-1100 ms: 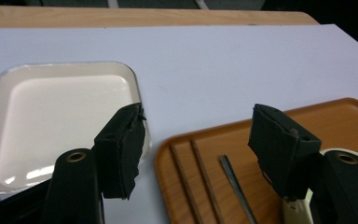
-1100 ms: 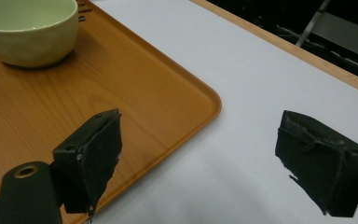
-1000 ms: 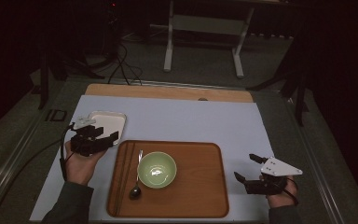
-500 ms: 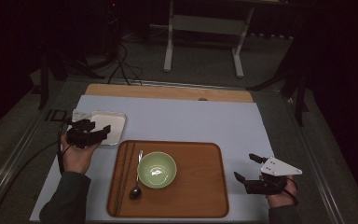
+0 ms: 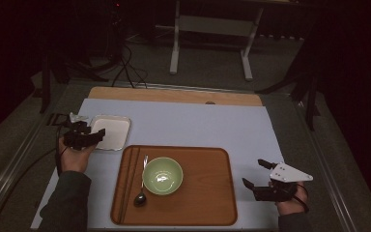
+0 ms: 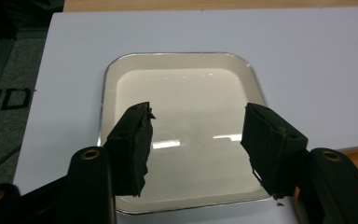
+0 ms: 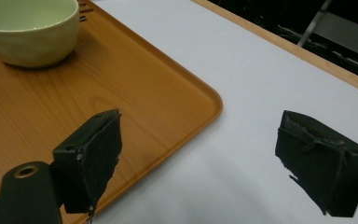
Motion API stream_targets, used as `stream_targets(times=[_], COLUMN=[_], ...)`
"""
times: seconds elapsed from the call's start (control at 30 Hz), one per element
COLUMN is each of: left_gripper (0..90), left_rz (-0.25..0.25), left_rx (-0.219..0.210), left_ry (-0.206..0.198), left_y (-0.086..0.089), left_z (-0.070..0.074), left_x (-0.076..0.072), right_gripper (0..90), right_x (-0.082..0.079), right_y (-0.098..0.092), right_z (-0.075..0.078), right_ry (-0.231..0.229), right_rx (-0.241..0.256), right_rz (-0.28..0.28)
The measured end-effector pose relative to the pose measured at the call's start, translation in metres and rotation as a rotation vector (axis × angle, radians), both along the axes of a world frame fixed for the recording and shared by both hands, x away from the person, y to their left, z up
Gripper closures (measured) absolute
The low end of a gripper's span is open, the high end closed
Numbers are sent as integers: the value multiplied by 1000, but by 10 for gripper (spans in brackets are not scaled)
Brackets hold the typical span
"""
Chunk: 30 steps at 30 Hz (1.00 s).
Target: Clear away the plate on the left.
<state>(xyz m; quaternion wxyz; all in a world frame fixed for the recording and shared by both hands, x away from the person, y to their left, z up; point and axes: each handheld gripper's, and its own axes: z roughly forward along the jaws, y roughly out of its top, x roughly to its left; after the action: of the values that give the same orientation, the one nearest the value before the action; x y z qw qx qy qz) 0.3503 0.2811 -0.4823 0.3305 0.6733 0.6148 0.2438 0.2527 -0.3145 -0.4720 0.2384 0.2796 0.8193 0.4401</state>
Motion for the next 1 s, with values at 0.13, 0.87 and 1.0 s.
stream_targets(times=[0.13,0.87,1.0], left_gripper=[538,825,844], left_rz=[31,167,154], left_rx=[10,4,-10], left_ry=[36,172,184], left_y=[12,41,42], left_z=[-10,-49,-47], left_x=[6,28,27], right_gripper=[141,141,141], right_x=[0,1,1], right_y=[0,-2,-2], right_z=[0,-1,-1], right_ry=[2,8,8], right_rx=[0,4,4], right_rz=[0,-3,-4])
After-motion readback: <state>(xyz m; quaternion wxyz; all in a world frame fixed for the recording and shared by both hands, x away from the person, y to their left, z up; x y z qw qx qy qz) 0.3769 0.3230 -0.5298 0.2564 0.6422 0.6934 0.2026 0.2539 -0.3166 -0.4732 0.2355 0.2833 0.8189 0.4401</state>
